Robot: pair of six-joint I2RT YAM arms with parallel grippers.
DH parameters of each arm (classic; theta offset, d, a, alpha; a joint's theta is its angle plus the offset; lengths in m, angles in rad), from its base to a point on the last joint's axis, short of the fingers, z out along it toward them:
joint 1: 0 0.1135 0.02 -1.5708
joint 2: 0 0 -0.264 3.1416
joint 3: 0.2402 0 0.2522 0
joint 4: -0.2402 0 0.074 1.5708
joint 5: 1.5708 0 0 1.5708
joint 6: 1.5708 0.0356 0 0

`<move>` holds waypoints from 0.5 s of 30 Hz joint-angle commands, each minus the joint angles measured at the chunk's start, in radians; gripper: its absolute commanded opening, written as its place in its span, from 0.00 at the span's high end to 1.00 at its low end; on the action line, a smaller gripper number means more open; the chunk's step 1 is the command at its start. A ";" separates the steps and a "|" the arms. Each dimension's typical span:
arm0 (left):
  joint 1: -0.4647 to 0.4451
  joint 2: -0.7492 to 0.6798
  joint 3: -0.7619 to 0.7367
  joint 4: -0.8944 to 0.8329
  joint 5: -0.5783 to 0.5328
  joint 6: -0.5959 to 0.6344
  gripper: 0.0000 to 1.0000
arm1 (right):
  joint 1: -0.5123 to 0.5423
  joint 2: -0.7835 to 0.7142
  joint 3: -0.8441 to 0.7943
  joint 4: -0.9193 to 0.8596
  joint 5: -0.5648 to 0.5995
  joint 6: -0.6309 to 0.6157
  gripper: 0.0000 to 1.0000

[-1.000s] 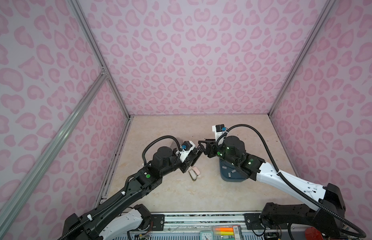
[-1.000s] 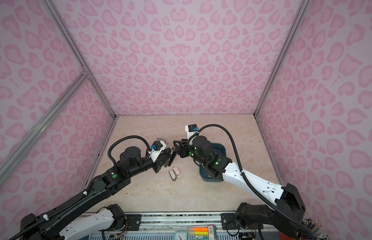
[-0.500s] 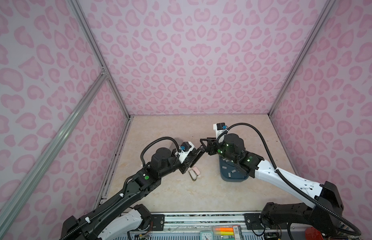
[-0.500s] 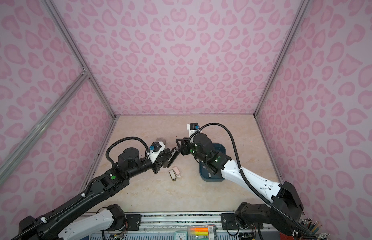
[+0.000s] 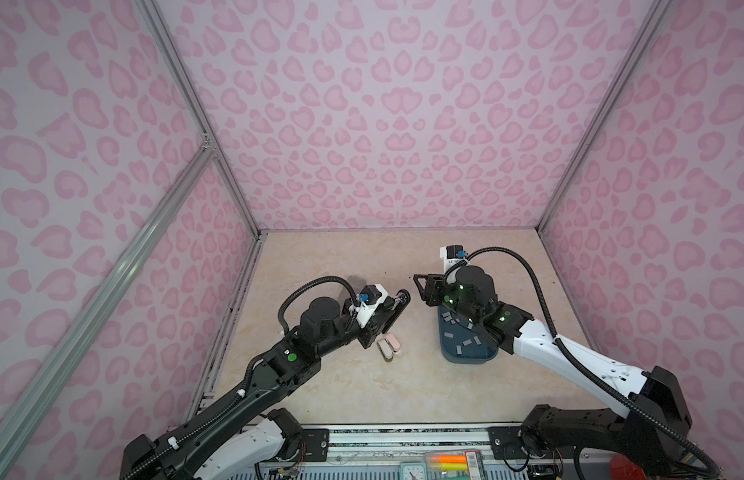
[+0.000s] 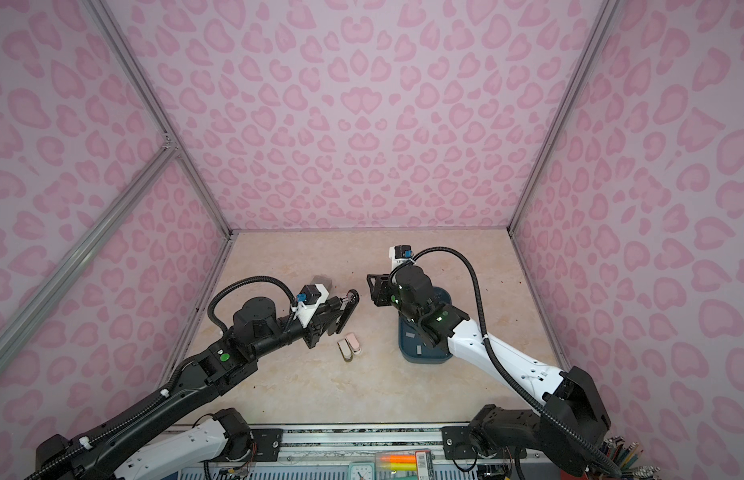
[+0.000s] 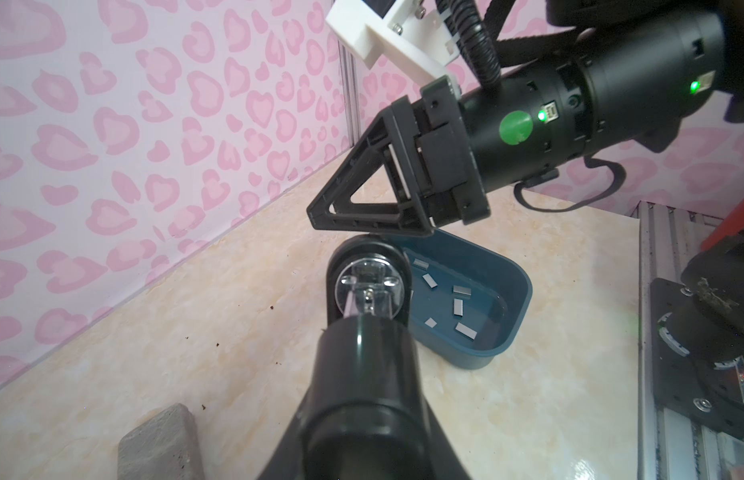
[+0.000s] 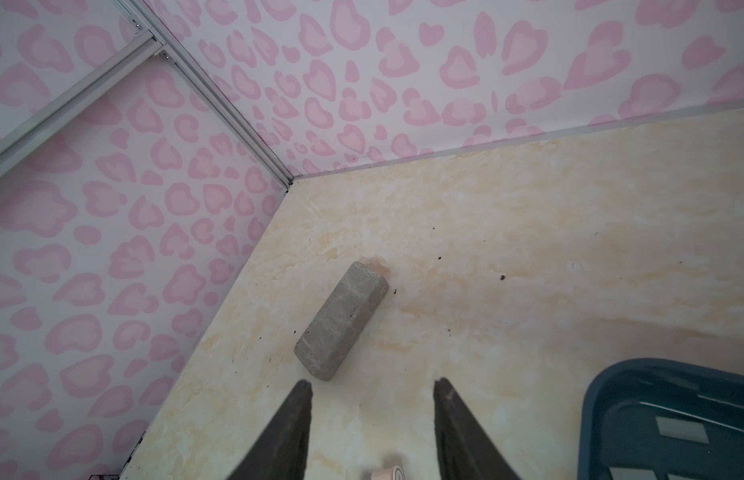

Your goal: Load the staples into the stapler

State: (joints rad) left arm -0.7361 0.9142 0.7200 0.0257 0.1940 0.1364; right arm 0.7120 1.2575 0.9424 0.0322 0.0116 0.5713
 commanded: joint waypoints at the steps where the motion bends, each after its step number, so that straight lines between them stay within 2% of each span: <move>1: 0.000 0.011 0.003 0.094 -0.002 0.022 0.96 | -0.001 -0.058 -0.025 -0.017 0.065 -0.037 0.52; 5: 0.001 0.029 0.014 0.085 -0.002 0.022 0.96 | 0.011 -0.143 -0.039 -0.022 0.002 -0.093 0.55; 7: 0.000 0.035 0.016 0.083 -0.004 0.022 0.96 | 0.050 -0.159 -0.016 -0.048 -0.016 -0.131 0.58; 11: 0.000 0.039 0.022 0.074 -0.005 0.023 0.96 | 0.157 -0.135 0.059 -0.112 0.040 -0.178 0.61; 15: 0.001 0.038 0.019 0.072 -0.015 0.026 0.96 | 0.190 -0.088 0.143 -0.199 0.065 -0.146 0.67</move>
State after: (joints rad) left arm -0.7372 0.9524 0.7250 0.0246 0.1833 0.1509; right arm 0.8906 1.1530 1.0542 -0.0895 0.0395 0.4313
